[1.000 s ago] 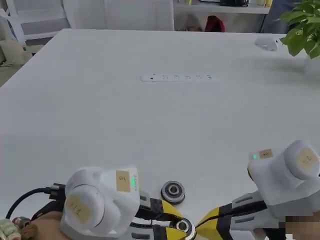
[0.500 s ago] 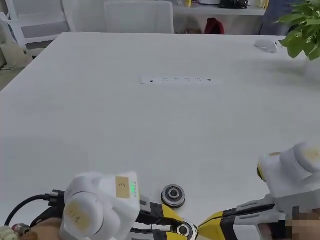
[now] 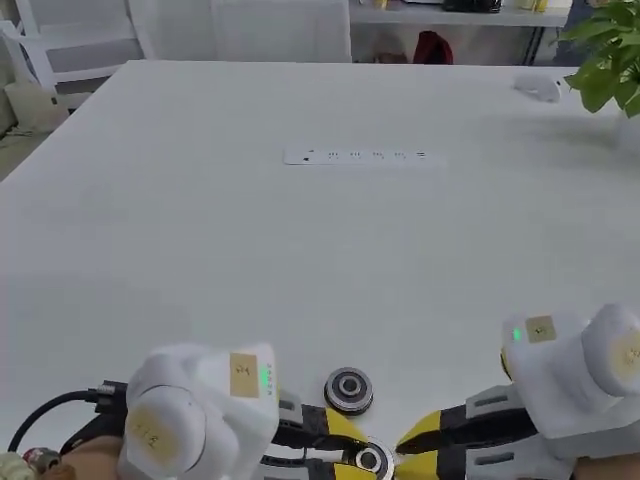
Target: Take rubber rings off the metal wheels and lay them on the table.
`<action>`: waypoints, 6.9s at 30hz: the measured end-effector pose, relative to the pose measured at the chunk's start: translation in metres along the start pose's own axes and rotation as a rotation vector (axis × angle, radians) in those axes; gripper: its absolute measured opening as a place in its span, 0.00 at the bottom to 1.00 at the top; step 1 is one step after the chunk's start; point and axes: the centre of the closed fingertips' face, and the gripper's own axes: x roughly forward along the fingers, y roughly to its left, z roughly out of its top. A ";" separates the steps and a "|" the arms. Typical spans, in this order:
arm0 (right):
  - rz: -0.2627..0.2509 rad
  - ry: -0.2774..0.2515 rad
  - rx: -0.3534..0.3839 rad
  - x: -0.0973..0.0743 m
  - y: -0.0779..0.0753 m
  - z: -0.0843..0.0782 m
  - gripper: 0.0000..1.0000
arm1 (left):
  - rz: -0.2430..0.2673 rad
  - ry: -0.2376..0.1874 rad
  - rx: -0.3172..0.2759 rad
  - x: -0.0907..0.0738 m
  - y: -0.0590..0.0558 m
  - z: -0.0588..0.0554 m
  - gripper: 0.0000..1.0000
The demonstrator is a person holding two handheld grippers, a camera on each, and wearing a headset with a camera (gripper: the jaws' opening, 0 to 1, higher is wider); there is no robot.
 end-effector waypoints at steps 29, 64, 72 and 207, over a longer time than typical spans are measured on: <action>0.026 0.038 -0.125 0.001 0.008 0.000 0.01 | 0.005 -0.010 -0.009 0.000 0.001 0.000 0.13; 0.150 -0.170 0.604 -0.009 0.004 0.013 0.00 | 0.019 -0.001 0.012 0.001 0.000 0.001 0.13; 0.166 -0.162 0.604 -0.007 0.008 0.015 0.00 | 0.019 -0.002 0.017 0.002 -0.001 0.001 0.14; 0.173 -0.113 0.489 -0.020 0.024 0.021 0.00 | 0.042 -0.053 0.038 -0.061 0.007 0.058 0.51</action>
